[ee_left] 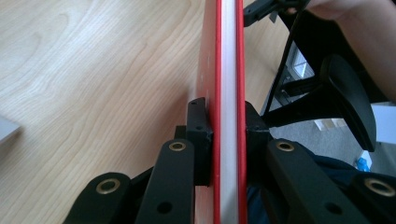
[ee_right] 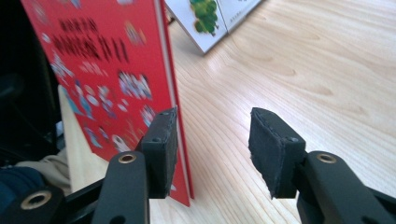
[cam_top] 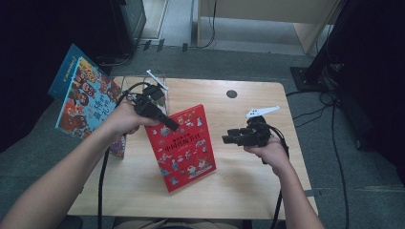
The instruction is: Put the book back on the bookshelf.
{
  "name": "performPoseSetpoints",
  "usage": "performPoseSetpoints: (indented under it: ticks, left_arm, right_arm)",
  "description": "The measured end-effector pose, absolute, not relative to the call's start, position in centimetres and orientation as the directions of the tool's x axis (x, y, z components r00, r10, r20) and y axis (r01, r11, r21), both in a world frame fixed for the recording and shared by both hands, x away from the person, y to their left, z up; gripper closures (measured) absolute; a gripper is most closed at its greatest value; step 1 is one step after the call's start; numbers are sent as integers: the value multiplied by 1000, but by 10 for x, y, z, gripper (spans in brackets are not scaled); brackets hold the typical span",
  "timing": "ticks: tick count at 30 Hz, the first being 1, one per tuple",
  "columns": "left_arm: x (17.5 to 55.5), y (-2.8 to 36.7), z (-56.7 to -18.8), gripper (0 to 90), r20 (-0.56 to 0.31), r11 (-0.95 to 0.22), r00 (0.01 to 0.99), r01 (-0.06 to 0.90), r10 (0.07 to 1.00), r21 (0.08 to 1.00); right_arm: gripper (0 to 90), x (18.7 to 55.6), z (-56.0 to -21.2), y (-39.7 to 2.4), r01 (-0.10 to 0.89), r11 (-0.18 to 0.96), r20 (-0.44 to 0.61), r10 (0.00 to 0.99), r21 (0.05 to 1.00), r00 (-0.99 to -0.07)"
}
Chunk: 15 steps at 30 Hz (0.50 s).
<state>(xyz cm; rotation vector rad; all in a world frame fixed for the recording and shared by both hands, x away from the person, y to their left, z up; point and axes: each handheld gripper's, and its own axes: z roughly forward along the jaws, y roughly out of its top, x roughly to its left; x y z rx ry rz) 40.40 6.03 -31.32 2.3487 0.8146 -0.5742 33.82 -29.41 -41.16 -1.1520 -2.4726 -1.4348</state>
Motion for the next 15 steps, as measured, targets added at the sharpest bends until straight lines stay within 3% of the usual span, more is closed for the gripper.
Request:
performPoseSetpoints:
  ticks: [10,15]
  left_arm:
    - [408,80,-306,794,-540,-594,696,705,473,388]
    - [409,90,-302,793,-548,-562,677,728,492,394]
  right_arm:
    - [464,338,-452,-302,657,270,314,712,704,-628]
    - [411,338,-475,-299,619,318,207,752,718,-626]
